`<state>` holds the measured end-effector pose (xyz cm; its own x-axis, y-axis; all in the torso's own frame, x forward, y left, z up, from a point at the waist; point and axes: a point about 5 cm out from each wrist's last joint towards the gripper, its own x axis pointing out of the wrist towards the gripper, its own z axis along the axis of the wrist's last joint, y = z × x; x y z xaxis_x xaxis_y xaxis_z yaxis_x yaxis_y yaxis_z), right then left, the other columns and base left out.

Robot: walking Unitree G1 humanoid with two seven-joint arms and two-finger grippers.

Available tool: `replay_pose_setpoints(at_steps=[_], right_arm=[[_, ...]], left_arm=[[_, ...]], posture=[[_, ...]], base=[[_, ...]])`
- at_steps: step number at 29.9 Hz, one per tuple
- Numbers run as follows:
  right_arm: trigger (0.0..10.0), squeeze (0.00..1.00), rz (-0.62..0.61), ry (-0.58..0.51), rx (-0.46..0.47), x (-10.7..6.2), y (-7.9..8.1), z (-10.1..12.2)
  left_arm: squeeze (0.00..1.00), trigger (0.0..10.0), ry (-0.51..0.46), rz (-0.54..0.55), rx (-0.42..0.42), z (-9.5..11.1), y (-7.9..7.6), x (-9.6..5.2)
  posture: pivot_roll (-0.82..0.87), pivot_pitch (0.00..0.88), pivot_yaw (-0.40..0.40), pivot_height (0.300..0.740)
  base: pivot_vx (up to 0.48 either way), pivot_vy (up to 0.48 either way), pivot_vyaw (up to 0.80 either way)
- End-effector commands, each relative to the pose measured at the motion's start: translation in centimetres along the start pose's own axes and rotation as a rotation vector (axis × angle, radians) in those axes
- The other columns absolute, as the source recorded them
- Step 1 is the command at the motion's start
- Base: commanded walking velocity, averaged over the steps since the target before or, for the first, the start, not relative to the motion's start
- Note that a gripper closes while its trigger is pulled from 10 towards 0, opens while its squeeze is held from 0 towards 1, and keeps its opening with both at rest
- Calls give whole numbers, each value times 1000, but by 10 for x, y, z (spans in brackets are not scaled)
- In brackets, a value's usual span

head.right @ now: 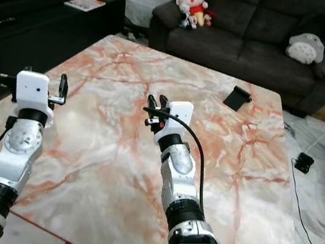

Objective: Picking trash to rubbish bin

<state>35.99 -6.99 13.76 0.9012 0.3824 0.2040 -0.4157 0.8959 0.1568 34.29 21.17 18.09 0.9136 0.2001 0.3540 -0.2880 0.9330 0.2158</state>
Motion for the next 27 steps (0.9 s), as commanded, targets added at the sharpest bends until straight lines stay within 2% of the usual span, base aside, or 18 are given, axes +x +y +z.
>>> replay_pose_setpoints(at_steps=[1, 5, 8, 11, 14, 15, 23, 25, 27], right_arm=[[10000, 0, -7, -9, -2, 1, -2, 3], [10000, 0, -6, -8, -2, 1, -2, 3], [10000, 0, -6, -8, -2, 1, -2, 3], [10000, 0, -10, -3, -3, 0, -3, 2], [10000, 0, -10, -2, -4, -1, -3, 1], [10000, 0, -10, -1, -4, -1, -3, 1], [10000, 0, -15, -1, -7, -4, -5, 0], [10000, 0, -15, 0, -7, -4, -5, -1], [10000, 0, -17, 3, -10, -7, -5, -2]], left_arm=[[0, 10000, 24, 12, -7, -1, 3, 7], [0, 10000, 94, 5, 3, -10, 10, 16], [0, 10000, 102, 2, 3, -11, 11, 17], [0, 10000, 155, 8, 2, -16, 21, 28], [0, 10000, 160, 10, 3, -17, 23, 30], [0, 10000, 166, 1, 8, -16, 25, 35], [0, 10000, 188, -49, 11, -14, 22, 46], [0, 10000, 192, -56, 2, -15, 20, 46], [0, 10000, 194, -59, -45, -16, 17, 46]], posture=[[29, 0, -69, 740], [28, 0, -69, 740], [28, 0, -69, 740], [24, 0, -67, 740], [21, 0, -70, 740], [20, 0, -69, 740], [8, 0, -69, 740], [6, 0, -68, 740], [-5, 0, -71, 740]], base=[[0, 0, 0], [0, 0, 0], [0, 0, 0], [0, 0, 0], [0, 0, 0], [0, 0, 0], [0, 0, 0], [0, 0, 0], [0, 0, 0]])
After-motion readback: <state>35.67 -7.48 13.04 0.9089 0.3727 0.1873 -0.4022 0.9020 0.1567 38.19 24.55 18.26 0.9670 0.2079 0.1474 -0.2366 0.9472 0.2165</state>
